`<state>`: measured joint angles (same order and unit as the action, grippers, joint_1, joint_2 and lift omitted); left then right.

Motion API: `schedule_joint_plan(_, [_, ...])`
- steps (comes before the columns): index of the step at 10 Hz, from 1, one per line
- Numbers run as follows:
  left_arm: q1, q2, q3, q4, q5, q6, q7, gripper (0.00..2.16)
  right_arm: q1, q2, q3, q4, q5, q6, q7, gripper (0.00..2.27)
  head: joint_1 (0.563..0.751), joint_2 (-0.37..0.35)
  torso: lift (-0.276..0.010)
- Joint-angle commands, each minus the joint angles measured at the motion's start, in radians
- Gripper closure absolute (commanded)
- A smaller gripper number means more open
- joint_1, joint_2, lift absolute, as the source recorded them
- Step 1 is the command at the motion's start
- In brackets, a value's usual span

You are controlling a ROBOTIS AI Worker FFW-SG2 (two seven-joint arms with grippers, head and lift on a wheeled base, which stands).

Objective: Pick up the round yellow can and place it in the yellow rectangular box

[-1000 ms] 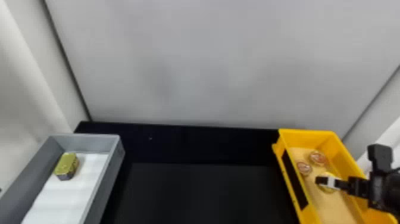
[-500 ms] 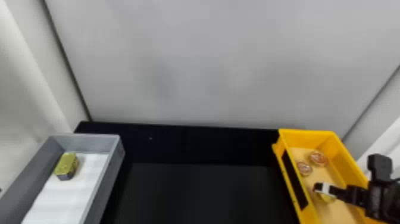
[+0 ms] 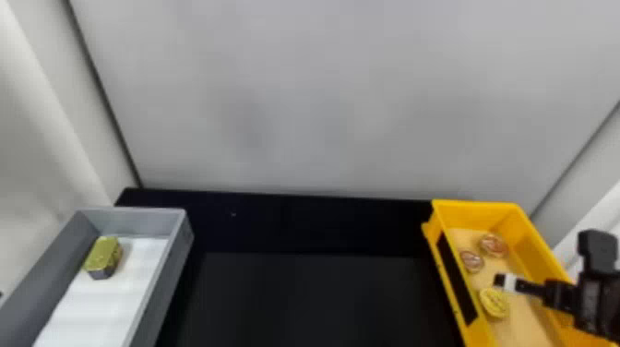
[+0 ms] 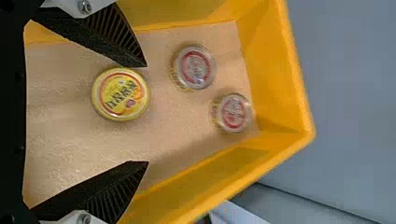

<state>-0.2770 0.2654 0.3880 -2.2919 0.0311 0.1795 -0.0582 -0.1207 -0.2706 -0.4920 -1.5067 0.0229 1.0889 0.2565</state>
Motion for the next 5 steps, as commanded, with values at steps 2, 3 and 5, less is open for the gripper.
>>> schedule_joint_plan(2, [0.001,0.005,0.005,0.000,0.001,0.003,0.000,0.05,-0.013,-0.006,0.056,-0.481,-0.009,-0.001,-0.171,0.02,0.678,-0.078,-0.009])
schedule_joint_plan(3, [-0.001,0.005,0.006,0.000,0.000,0.006,0.000,0.05,-0.046,-0.007,0.082,-0.612,-0.003,-0.067,-0.272,0.02,0.678,-0.078,-0.009])
schedule_joint_plan(5, [-0.005,0.006,0.017,-0.005,0.000,0.011,0.000,0.05,-0.139,-0.029,0.253,-0.842,0.190,-0.153,-0.471,0.07,0.678,-0.078,-0.009])
